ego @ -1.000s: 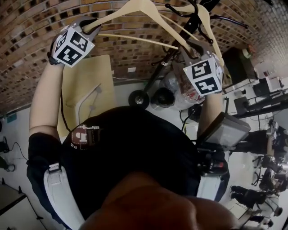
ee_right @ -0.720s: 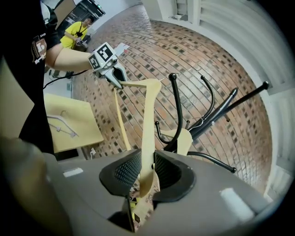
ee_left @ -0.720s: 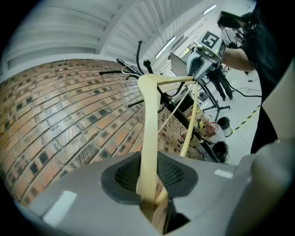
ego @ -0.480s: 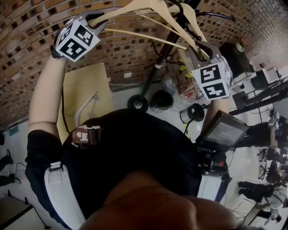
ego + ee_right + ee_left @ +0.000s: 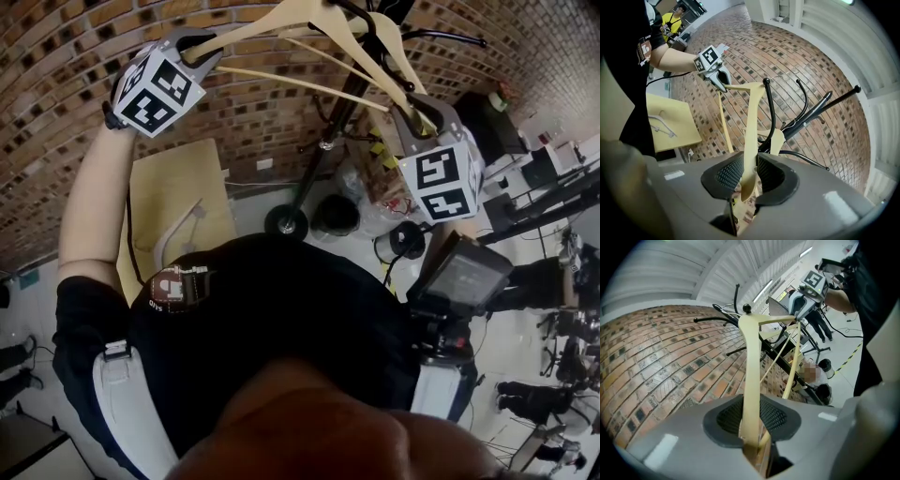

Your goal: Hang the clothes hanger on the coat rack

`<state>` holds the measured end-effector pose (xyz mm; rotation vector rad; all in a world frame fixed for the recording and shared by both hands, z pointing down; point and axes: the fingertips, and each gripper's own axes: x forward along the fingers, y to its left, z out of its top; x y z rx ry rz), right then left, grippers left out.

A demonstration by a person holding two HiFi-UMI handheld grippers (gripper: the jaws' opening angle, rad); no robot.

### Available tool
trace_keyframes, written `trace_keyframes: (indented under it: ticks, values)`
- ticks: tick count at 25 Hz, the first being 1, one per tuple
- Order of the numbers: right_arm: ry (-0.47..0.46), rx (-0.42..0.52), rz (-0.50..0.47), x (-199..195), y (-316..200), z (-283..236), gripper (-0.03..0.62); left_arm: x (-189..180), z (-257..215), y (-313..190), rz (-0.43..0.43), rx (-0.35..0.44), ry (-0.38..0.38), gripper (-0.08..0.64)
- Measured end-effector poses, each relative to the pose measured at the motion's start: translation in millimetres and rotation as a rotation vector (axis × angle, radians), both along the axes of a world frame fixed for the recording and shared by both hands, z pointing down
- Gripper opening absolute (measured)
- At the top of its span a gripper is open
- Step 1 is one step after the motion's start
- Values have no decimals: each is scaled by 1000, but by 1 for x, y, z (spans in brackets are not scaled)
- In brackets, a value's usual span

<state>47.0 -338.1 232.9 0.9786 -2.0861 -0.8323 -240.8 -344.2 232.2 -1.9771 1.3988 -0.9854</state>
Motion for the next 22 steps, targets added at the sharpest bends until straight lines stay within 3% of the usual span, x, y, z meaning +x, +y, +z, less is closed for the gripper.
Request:
trace_keyframes:
  ticks: [16, 22]
  values:
    - [21, 97, -104, -39, 38, -35, 102, -39, -29, 51, -54, 80, 5, 95]
    - [22, 74, -106, -44, 39, -23, 103, -44, -18, 55, -52, 59, 4, 95]
